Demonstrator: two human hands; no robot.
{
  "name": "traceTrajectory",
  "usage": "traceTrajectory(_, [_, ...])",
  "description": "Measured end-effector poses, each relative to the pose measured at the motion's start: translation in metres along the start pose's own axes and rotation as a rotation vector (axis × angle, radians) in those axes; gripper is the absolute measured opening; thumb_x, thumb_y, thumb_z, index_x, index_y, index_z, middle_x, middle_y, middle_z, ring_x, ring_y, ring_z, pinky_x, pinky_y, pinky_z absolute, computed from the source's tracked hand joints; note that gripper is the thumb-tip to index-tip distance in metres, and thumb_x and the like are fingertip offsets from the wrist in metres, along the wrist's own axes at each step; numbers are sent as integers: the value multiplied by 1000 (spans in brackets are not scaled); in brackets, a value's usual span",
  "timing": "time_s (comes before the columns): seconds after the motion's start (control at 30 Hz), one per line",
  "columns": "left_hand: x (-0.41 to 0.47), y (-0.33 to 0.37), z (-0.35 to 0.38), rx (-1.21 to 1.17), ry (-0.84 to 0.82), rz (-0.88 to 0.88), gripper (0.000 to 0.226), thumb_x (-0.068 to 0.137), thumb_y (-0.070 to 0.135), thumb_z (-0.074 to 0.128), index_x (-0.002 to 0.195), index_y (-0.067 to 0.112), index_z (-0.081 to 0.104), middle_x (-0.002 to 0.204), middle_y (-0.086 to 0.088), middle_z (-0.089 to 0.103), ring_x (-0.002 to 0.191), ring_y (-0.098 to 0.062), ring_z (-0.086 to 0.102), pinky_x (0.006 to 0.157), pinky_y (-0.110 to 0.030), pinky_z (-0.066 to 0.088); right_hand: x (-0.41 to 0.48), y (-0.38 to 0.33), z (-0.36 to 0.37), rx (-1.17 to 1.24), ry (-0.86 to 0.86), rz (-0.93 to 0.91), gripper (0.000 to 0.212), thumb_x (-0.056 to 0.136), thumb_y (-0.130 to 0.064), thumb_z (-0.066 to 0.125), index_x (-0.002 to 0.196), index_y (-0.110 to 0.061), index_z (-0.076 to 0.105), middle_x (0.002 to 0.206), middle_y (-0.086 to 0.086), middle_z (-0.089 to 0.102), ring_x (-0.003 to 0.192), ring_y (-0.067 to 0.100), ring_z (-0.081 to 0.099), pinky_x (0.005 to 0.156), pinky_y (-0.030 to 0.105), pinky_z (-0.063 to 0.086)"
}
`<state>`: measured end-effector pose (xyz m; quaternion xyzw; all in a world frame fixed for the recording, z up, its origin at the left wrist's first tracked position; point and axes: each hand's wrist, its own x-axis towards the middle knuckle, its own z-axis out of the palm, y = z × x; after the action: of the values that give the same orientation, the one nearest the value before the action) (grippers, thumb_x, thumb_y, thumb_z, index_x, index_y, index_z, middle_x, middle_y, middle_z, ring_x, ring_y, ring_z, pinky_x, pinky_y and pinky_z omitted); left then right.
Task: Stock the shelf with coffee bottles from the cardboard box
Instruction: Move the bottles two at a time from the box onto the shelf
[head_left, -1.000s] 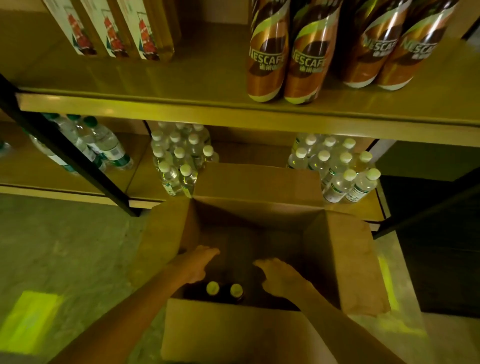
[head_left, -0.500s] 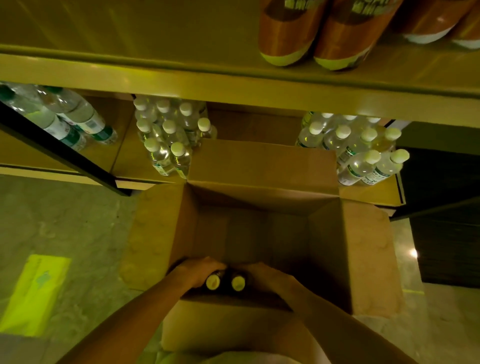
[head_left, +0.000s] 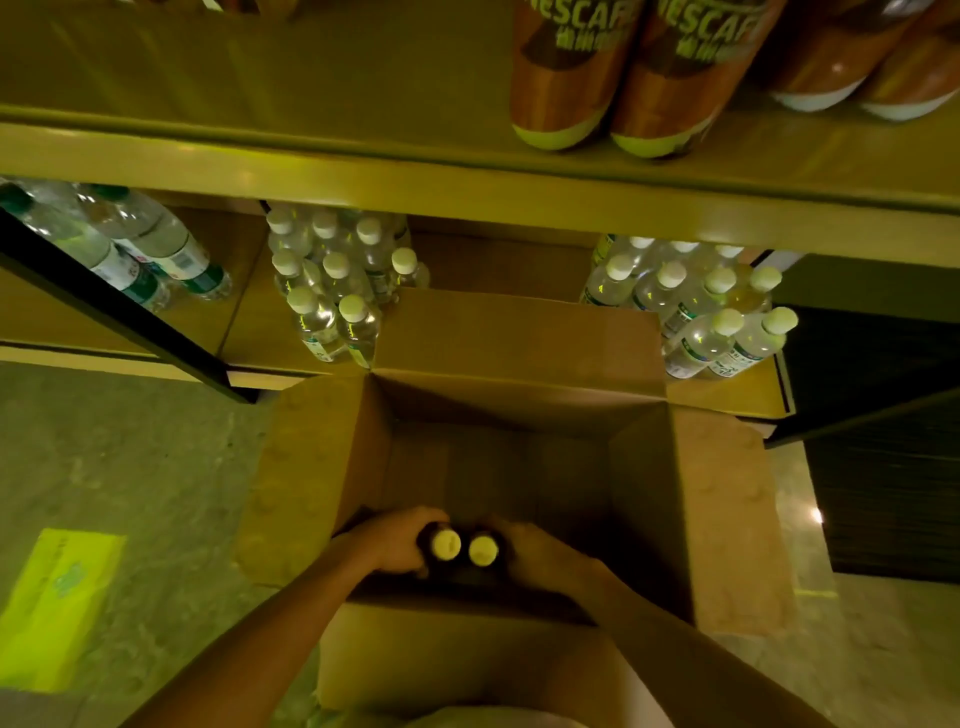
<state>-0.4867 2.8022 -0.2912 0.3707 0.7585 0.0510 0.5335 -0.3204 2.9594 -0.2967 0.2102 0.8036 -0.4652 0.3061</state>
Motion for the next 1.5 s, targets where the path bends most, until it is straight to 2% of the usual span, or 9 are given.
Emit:
traceTrajectory(0.17, [-27,36,-24,-243,245,111,69,61,20,90,123,35,63,108,26,57,104,8,54,71,6,35,-42,-2,-37,212,261,35,74,84,-22,76,147,-27,39,140,-1,55,129,14,50,104,23,39])
traceTrajectory(0.33, [-61,105,-58,-355,355,312,46,59,32,91,95,51,69,95,29,72,92,15,64,81,-11,44,-100,-18,-86,393,518,-109,64,77,-28,81,134,-31,54,123,-11,67,119,9,59,102,32,48])
traceTrajectory(0.53, [-96,196,-90,-437,481,552,45,61,44,87,103,43,70,101,21,73,97,3,68,91,-32,51,-181,-40,-142,342,805,-253,49,69,-67,73,113,-65,52,112,-33,65,105,-5,63,89,23,53])
traceTrajectory(0.6, [-108,225,-97,-477,598,618,48,60,41,89,101,46,67,99,26,72,93,7,67,82,-20,53,-200,-48,-157,473,841,-323,57,68,-65,76,119,-59,53,122,-23,65,115,7,62,95,37,51])
traceTrajectory(0.7, [-123,265,-104,-526,756,697,51,56,48,88,98,47,61,96,35,68,88,16,64,61,-6,49,-228,-59,-176,605,932,-465,53,75,-43,77,124,-47,56,125,-11,67,117,10,62,90,31,54])
traceTrajectory(0.87, [-141,318,-117,-638,820,860,55,63,42,85,113,40,63,104,26,70,94,8,66,64,-8,52,-271,-74,-212,622,1092,-581,50,81,-29,74,128,-24,58,121,-3,69,115,15,64,96,42,52])
traceTrajectory(1.1, [-145,372,-147,-714,859,997,41,75,16,83,110,33,68,99,20,74,91,3,70,65,-8,52,-295,-104,-270,564,1229,-666,41,83,-32,73,122,-27,63,115,-4,72,108,16,68,91,45,55])
traceTrajectory(1.3, [-132,392,-172,-738,953,974,41,76,23,81,113,32,68,97,16,75,90,-1,71,68,-11,53,-287,-116,-307,562,1216,-643,38,81,-38,74,116,-30,65,106,-9,74,98,10,71,84,42,59])
traceTrajectory(1.5, [-113,391,-171,-731,1081,911,45,79,30,79,122,33,64,104,15,73,98,-3,69,81,-30,58,-265,-111,-319,529,1207,-582,37,82,-41,73,117,-33,64,102,-17,73,94,1,69,82,30,56])
